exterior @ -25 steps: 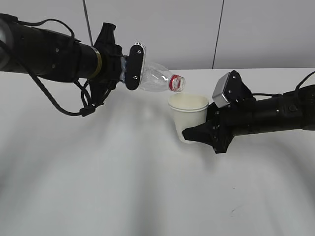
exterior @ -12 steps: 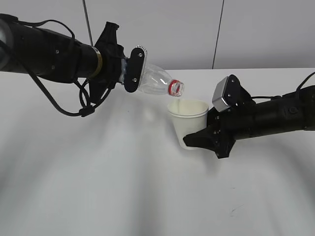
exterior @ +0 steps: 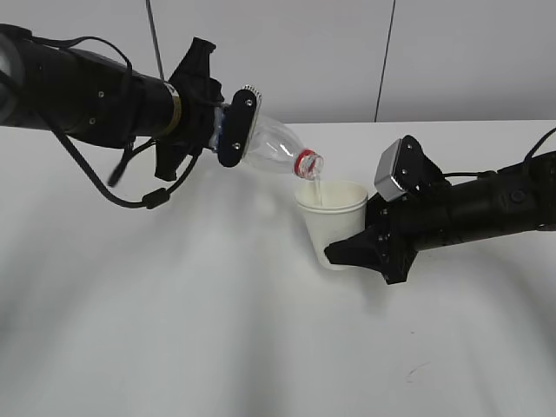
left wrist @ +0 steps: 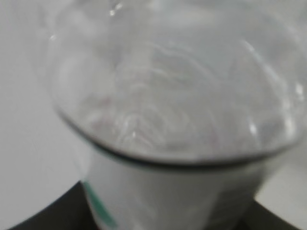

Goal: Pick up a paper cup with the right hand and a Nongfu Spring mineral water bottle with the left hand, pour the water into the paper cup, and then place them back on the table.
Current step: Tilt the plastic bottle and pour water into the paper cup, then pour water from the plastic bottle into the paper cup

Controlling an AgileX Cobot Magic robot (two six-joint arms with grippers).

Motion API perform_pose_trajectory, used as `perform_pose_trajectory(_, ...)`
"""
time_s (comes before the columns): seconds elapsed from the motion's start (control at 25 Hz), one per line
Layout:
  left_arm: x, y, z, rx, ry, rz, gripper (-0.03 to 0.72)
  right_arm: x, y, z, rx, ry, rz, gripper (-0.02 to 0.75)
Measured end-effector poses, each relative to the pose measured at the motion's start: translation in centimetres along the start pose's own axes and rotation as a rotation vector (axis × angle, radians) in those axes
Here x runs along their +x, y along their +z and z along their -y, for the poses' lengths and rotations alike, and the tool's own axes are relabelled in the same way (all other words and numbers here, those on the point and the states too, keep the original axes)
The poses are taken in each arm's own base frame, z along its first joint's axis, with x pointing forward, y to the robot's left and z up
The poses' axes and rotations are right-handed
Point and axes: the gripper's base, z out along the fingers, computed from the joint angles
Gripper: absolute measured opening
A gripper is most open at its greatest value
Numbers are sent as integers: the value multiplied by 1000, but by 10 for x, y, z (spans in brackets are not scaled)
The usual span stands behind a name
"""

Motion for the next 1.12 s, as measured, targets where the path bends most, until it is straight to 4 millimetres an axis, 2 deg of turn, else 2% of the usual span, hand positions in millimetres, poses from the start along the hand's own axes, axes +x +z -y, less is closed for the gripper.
perform_pose_trajectory(0.52,-11,-2,-2,-15,56,18,330,0,0,0,-5,0,3,382)
perform_pose_trajectory(1.12,-10,-2,-3,-20,56,-4,330,0,0,-3,-28,-14,5,381)
